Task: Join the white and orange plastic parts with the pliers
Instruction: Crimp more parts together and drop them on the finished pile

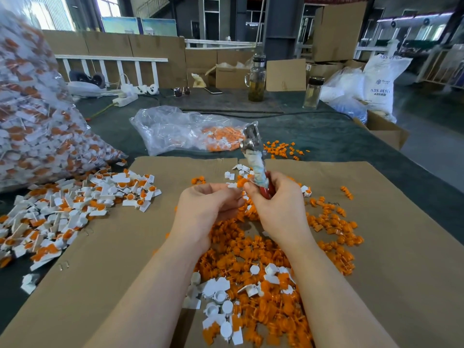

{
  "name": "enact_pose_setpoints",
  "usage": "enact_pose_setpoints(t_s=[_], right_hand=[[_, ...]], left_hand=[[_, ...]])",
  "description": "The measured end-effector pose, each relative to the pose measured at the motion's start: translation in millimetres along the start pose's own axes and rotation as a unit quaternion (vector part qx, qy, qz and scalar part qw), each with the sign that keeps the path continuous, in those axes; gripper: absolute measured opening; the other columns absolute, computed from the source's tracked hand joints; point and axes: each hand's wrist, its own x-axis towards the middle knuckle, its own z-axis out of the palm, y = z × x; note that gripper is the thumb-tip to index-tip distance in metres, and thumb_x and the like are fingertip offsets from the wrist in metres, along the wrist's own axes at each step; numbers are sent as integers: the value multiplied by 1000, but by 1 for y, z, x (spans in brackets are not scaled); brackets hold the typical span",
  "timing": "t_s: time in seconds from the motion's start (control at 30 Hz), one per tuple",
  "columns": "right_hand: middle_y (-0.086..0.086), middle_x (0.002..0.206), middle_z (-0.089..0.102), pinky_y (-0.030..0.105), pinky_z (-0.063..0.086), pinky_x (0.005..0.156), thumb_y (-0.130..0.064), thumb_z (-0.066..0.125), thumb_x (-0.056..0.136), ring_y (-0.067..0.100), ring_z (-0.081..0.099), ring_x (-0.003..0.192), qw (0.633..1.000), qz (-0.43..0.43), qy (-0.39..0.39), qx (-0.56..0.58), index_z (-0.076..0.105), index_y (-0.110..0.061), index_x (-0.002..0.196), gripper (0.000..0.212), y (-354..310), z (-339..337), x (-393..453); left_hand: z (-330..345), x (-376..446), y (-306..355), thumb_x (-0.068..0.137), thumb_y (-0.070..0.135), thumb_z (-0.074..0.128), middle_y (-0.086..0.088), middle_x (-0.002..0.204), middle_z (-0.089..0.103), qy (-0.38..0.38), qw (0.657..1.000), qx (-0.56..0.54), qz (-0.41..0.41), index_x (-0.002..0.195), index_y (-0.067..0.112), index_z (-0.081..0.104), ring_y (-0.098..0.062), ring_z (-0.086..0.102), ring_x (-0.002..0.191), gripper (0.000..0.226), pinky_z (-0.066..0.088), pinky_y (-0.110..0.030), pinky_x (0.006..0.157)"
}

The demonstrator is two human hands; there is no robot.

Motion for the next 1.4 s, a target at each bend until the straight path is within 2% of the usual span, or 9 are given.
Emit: enact_pose_setpoints(t_s=[0.17,0.33,0.53,0.7,0.9,1.07,1.2,1.3,1.4], right_hand=[[-15,82,65,24,53,66,-32,69,88,3,63,79,1000,-6,16,-20,58,-31,93,12,0,1,-1],[-12,87,67,32,57,71,-29,70,88,5,64,82,999,-7,33,-10,57,-31,95,15,-1,3,-2],[-12,84,66,32,57,70,-28,72,87,6,64,80,999,-11,43,-15,60,-27,95,15,-2,3,-3],[-10,85,67,31,56,70,-22,72,86,6,64,80,999,-20,38,-26,66,-19,101,17,-3,2,-1],[-4,96,71,34,55,75,-20,69,86,12,65,89,998,-25,15,-61,69,-15,109,23,-2,0,2],[-12,89,68,26,52,70,-21,68,88,5,63,83,998,-13,-44,-31,69,-21,107,19,-3,-4,3],[-8,88,69,21,51,72,-17,68,87,4,63,83,992,25,-112,48,66,-33,93,17,-3,-14,3],[-8,90,67,14,48,66,-15,68,87,1,64,82,981,61,-169,70,66,-31,93,17,0,-24,4],[2,93,69,18,54,67,-12,68,88,7,68,81,965,87,-235,71,67,-22,97,14,3,-30,6]], left_hand=[[1,-2,2,80,3,75,-15,73,74,-8,999,-39,7,85,1,72,-18,74,70,5,57,-21,58],[2,-4,2,81,3,75,-17,76,75,-3,999,-21,45,82,2,73,-20,74,72,3,58,-24,61],[5,-7,1,79,1,77,-18,76,74,5,995,10,96,80,0,74,-22,73,70,3,58,-24,62],[8,-7,0,78,4,79,-14,75,75,41,990,53,122,80,3,73,-28,75,75,6,61,-31,69],[10,-6,-2,74,20,85,-6,71,75,86,980,121,131,80,9,74,-23,74,72,17,61,-35,72],[7,-4,-3,80,20,82,-1,68,74,106,973,150,140,75,14,73,-17,73,68,11,61,-34,70],[6,-4,-1,84,12,77,-3,69,74,89,979,117,143,82,8,71,-11,73,65,7,56,-20,60],[4,-3,1,86,7,74,-4,69,73,83,980,96,154,83,6,70,-10,72,62,5,57,-19,60],[0,-2,2,87,5,71,-6,71,72,77,981,70,163,83,5,68,-13,71,64,5,59,-24,65]])
